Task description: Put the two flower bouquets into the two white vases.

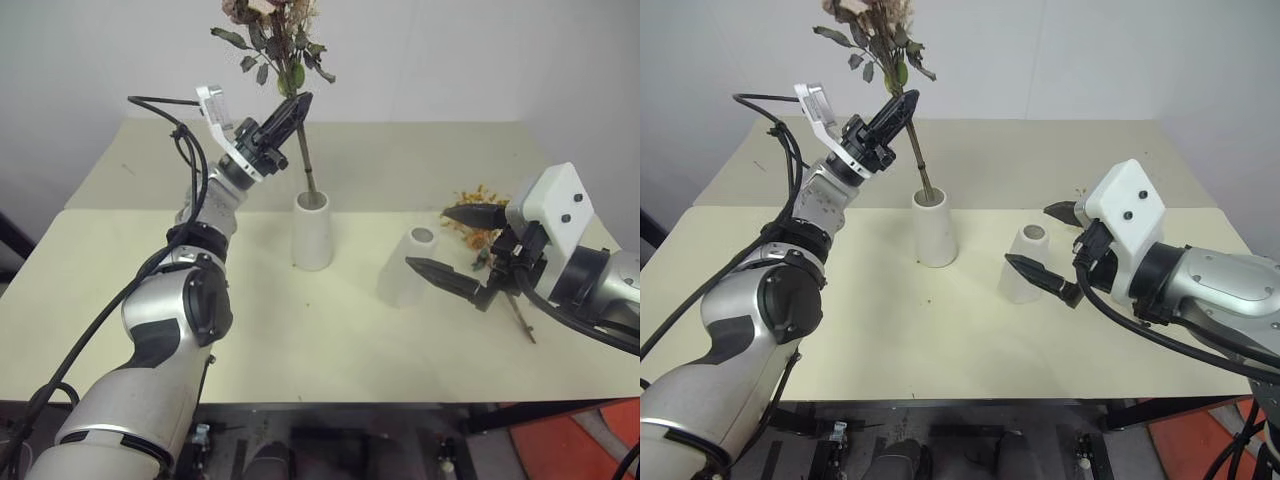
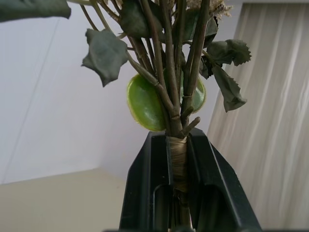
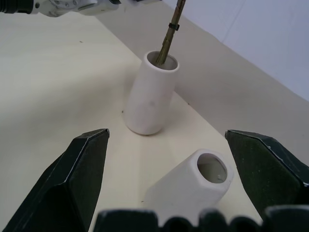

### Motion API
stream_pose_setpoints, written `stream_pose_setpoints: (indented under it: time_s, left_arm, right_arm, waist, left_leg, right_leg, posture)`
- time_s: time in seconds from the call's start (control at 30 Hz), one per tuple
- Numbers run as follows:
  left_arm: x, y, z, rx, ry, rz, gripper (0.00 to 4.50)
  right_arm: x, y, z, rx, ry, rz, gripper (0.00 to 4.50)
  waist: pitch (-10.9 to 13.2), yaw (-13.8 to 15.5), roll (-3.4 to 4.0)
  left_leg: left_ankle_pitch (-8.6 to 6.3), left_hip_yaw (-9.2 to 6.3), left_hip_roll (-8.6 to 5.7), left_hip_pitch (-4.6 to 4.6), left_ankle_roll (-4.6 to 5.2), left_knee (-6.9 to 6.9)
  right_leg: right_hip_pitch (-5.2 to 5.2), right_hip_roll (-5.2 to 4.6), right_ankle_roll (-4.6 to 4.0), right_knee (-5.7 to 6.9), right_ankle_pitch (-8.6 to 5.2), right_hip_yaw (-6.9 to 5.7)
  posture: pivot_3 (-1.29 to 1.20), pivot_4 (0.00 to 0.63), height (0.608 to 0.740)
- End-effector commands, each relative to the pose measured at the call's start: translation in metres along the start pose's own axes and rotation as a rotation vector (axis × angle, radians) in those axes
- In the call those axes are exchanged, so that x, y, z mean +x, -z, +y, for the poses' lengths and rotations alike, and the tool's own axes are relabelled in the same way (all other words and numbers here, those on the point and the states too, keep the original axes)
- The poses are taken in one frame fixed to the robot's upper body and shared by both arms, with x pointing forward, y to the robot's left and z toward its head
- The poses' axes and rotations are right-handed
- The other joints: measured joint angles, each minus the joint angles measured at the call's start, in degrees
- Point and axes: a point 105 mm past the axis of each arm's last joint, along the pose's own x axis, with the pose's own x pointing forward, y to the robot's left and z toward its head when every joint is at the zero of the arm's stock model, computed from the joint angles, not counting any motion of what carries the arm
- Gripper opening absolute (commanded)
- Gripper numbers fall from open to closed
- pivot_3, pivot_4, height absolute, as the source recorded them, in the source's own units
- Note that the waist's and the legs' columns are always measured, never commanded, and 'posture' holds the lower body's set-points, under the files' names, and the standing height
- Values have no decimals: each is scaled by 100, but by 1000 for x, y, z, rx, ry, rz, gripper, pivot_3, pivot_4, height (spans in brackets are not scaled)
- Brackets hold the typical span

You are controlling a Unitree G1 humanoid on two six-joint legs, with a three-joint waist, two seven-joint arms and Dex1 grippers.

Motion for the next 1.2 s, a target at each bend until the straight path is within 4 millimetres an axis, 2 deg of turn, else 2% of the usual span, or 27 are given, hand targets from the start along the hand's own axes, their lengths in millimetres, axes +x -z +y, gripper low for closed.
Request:
stream_pose_setpoints:
  time_s: [0.03, 0.37, 0.6, 0.77, 1.07, 1.13, 1.2]
  left_arm:
    - [-1, -8, 1, 47, -1, -10, 122]
    - [-1, 4, -2, 130, 17, 50, 122]
    - [-7, 13, -6, 122, 61, 80, 122]
    - [-14, 27, -5, 232, 52, 144, 122]
    - [-19, 32, -2, 240, 15, 127, 122]
    - [-19, 32, -4, 239, 31, 126, 848]
    - [-18, 31, -7, 248, 56, 116, 1316]
  right_arm:
    - [-5, -9, -3, -32, 29, -13, 4500]
    - [-3, -7, 0, -48, 26, 12, 4500]
    - [-5, -6, 0, -42, 35, 18, 4500]
    - [-6, -5, 0, -42, 45, 23, 4500]
    - [-7, -4, -2, -46, 51, 21, 4500]
    - [-7, -4, -3, -47, 51, 21, 4500]
    - [-7, -3, -3, -49, 50, 22, 4500]
  waist:
    - [0, -1, 0]
    - [0, 3, 0]
    - [0, 2, 0]
    - [0, 7, 0]
    - [0, 7, 0]
    - [0, 6, 0]
    - [0, 5, 0]
  left_leg:
    - [0, 0, 0, 1, 0, 0]
    - [0, 0, 0, 0, 0, 0]
    - [0, 0, 0, 0, 1, 1]
    - [0, 0, 1, 0, 1, 1]
    - [0, 0, 1, 0, 1, 2]
    - [0, 0, 1, 0, 1, 2]
    - [0, 1, 1, 0, 1, 2]
  right_leg:
    - [0, 0, 0, 0, 0, 0]
    - [0, 0, 0, 0, 0, 0]
    - [0, 0, 0, 0, 0, 0]
    - [0, 0, 0, -1, 0, 0]
    - [0, 0, 0, -1, 0, 0]
    - [0, 0, 0, -1, 0, 0]
    - [0, 0, 0, -1, 0, 0]
  posture:
    - [0, 150, 740]
    - [0, 150, 740]
    - [0, 150, 740]
    - [0, 150, 740]
    - [0, 150, 740]
    - [0, 150, 740]
    - [0, 150, 740]
